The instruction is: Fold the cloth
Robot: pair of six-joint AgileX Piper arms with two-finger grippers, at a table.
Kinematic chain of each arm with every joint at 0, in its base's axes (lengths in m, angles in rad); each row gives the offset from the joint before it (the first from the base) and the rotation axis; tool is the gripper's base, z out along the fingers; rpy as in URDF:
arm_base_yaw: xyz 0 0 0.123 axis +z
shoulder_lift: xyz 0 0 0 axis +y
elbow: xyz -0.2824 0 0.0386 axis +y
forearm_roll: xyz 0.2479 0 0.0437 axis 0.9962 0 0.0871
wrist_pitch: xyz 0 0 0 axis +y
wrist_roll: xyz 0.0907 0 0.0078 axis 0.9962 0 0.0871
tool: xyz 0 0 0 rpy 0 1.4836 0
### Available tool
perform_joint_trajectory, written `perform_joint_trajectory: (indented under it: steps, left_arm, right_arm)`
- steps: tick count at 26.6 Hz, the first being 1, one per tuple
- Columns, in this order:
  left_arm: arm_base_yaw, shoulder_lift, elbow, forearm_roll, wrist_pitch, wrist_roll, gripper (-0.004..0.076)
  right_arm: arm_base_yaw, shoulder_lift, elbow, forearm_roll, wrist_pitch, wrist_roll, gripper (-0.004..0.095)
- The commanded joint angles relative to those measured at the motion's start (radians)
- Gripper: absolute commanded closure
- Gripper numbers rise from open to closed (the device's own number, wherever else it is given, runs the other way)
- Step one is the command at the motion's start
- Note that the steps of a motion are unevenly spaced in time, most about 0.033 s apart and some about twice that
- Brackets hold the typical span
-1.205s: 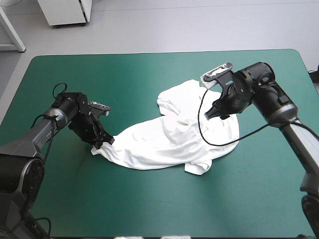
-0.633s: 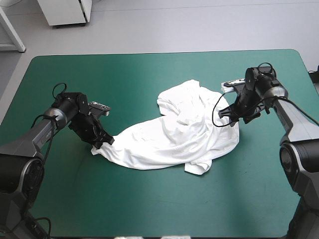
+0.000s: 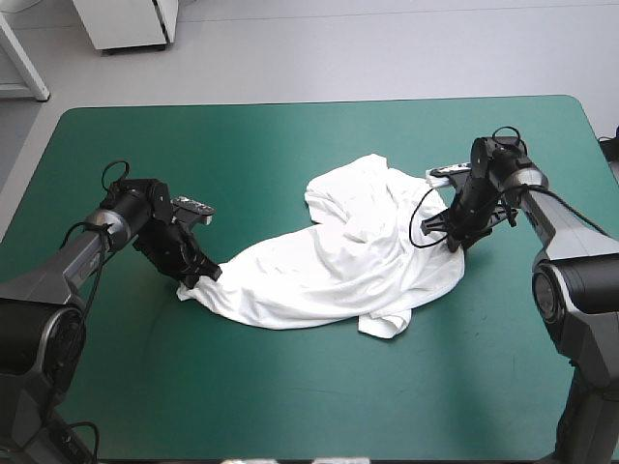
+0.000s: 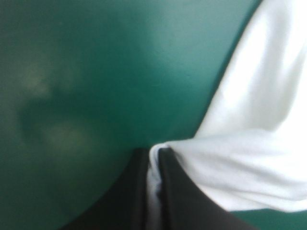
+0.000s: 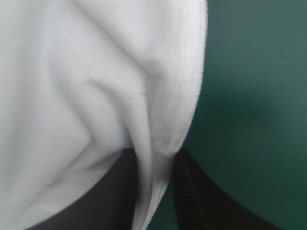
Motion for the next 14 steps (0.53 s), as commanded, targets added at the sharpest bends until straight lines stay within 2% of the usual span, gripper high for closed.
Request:
perform_joint_trajectory:
  steps: [1,4,8,12,14]
  left_arm:
    - [-0.004,-0.045,-0.019,-0.023,-0.003,0.0,0.0733]
    - [-0.004,-0.07,-0.034,-0.015,0.0,0.0,0.0733]
    - [-0.004,-0.131,-0.063,-0.009,0.066,-0.006,0.0733]
    - [-0.004,-0.241,-0.094,-0.059,0.139,-0.006,0.0733]
    - [-0.004,-0.365,-0.124,-0.075,0.16,-0.007,0.0733]
  right_arm:
    - [0.002,-0.012,0.003,0.114,0.031,-0.055,0.0926]
    - [0.002,-0.019,-0.002,0.119,0.048,-0.057,0.0921]
    - [0.002,-0.097,-0.002,0.141,0.048,-0.057,0.0921]
    - [0.002,-0.239,-0.002,0.142,0.043,-0.052,0.0921]
    - [0.002,-0.376,-0.002,0.145,0.043,-0.052,0.0921]
